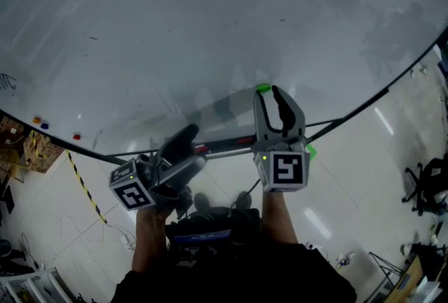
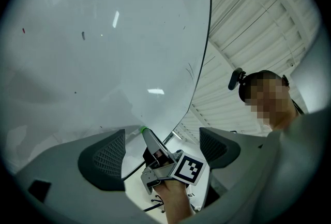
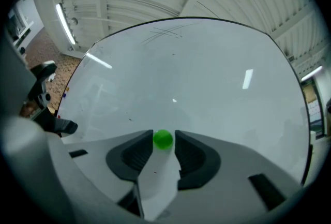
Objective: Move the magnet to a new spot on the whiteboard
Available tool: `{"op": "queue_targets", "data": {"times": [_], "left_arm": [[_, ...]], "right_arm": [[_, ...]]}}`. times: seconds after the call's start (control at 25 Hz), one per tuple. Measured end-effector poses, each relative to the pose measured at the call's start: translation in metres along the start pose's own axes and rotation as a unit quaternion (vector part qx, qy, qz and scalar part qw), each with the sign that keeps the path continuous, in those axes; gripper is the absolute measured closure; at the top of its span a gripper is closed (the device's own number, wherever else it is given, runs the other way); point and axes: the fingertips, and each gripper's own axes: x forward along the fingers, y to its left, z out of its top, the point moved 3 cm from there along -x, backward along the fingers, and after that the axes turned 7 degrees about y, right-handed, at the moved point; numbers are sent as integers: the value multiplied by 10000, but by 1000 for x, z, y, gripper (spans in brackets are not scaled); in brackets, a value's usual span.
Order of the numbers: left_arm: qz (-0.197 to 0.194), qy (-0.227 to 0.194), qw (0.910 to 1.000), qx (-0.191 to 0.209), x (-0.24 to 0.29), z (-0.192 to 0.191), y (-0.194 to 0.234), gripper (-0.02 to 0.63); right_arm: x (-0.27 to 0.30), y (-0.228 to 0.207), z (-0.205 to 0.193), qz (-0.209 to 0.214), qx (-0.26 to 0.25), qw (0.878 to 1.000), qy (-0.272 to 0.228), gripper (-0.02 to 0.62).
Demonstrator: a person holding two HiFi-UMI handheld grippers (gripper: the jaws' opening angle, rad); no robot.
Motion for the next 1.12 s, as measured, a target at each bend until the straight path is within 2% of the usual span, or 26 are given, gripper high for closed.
{"op": "queue_targets", "data": {"times": [0.28, 0.4, 0.48, 0.52, 0.56, 0.68, 0.72, 0.76, 0.8, 0.92, 1.12], "left_arm": [[-76, -66, 9999, -88, 11, -6, -1, 164], [-30, -79, 9999, -99, 18, -13, -3, 164], [4, -113, 9999, -110, 22, -18, -6, 164], [23, -141, 9998, -110, 24, -20, -8, 164], [52, -170, 9998, -105, 26, -22, -9, 164], [184, -242, 9995, -96, 33, -31, -10, 164], [234, -265, 9993, -108, 36, -35, -10, 164], [280, -288, 9991, -124, 39, -39, -9, 164], [328, -307, 9989, -137, 42, -43, -9, 164], [530, -353, 9978, -163, 46, -59, -12, 164], [706, -457, 9963, -195, 35, -75, -25, 164]], "right_arm": [[-18, -13, 2, 892, 762, 9930, -139, 434], [-26, -12, 4, 1544, 1162, 9809, -218, 434], [-31, -9, 4, 2184, 1595, 9623, -278, 440], [-33, -7, 4, 2551, 1883, 9479, -315, 444], [-36, -6, 3, 2949, 2239, 9282, -370, 447], [-45, -8, 2, 4031, 3276, 8527, -551, 459], [-48, -10, 2, 4263, 3469, 8334, -580, 459], [-51, -12, 1, 4431, 3574, 8201, -589, 459], [-54, -14, -1, 4555, 3621, 8112, -584, 459], [-65, -19, -3, 4785, 3688, 7948, -565, 459], [-83, -13, -6, 4964, 3818, 7777, -545, 459]]}}
